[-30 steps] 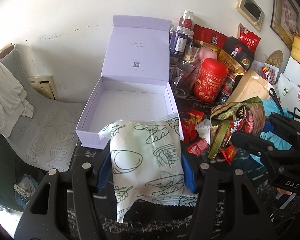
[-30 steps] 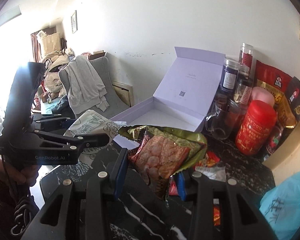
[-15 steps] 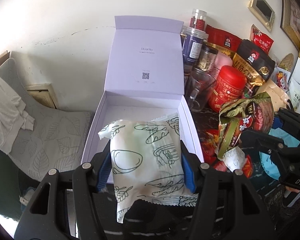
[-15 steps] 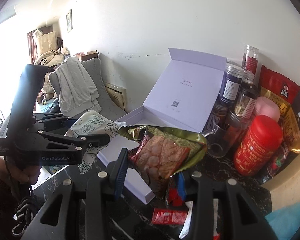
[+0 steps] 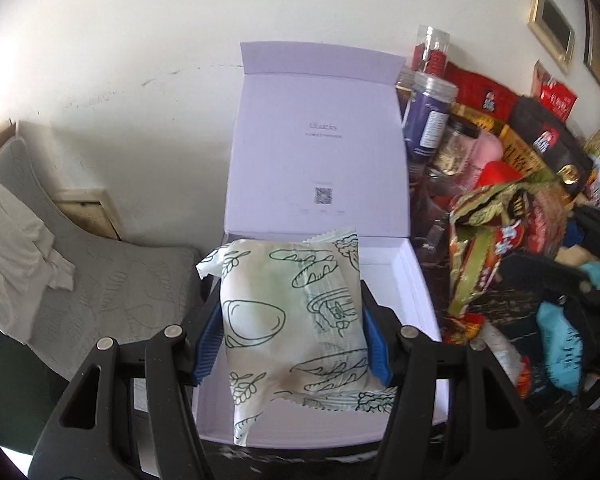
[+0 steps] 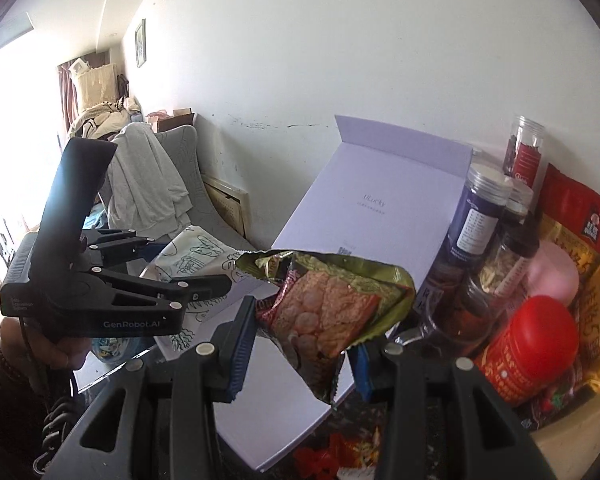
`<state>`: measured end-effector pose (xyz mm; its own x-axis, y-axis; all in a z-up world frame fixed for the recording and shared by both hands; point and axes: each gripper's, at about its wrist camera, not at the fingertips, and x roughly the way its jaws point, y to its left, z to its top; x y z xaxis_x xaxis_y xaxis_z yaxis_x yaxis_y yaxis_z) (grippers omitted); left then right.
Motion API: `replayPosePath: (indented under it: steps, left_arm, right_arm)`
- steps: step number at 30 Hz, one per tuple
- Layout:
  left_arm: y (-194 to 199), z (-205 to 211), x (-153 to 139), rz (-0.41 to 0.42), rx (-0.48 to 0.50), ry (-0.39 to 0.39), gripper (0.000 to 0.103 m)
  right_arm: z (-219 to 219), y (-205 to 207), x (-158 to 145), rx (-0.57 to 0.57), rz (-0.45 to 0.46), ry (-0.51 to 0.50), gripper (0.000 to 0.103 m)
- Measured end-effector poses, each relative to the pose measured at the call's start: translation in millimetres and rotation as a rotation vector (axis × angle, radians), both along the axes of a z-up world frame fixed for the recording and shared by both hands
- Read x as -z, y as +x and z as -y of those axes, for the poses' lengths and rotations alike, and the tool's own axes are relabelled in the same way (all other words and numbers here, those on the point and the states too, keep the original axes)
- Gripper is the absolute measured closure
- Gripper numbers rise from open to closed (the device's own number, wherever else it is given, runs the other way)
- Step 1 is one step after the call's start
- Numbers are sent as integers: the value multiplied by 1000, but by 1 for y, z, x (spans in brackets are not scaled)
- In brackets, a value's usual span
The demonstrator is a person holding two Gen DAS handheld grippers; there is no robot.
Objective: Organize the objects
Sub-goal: 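Lower both packets into the lavender box and open both grippers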
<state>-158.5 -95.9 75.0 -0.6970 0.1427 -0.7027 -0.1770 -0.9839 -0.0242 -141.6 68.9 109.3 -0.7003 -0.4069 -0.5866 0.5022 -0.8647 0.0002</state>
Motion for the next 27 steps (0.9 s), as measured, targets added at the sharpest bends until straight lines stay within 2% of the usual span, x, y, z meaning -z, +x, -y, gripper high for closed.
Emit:
replayPosePath:
  steps: [5,12,18,27]
  left_arm:
    - [-26,3,6,14,-20,-71,45]
    - [-60,13,20,37,-47,-105,45]
    - [-73,18,40,89,-2,-48,45]
    - [-87,12,66,144,71,-60,45]
  right_arm:
    - [7,-22,1,-9,16,3,60]
    - [15,-53,20,15,71,16,60]
    - [21,-66,47,33,113,47,60]
    - [33,-75,70,25,149,90,60]
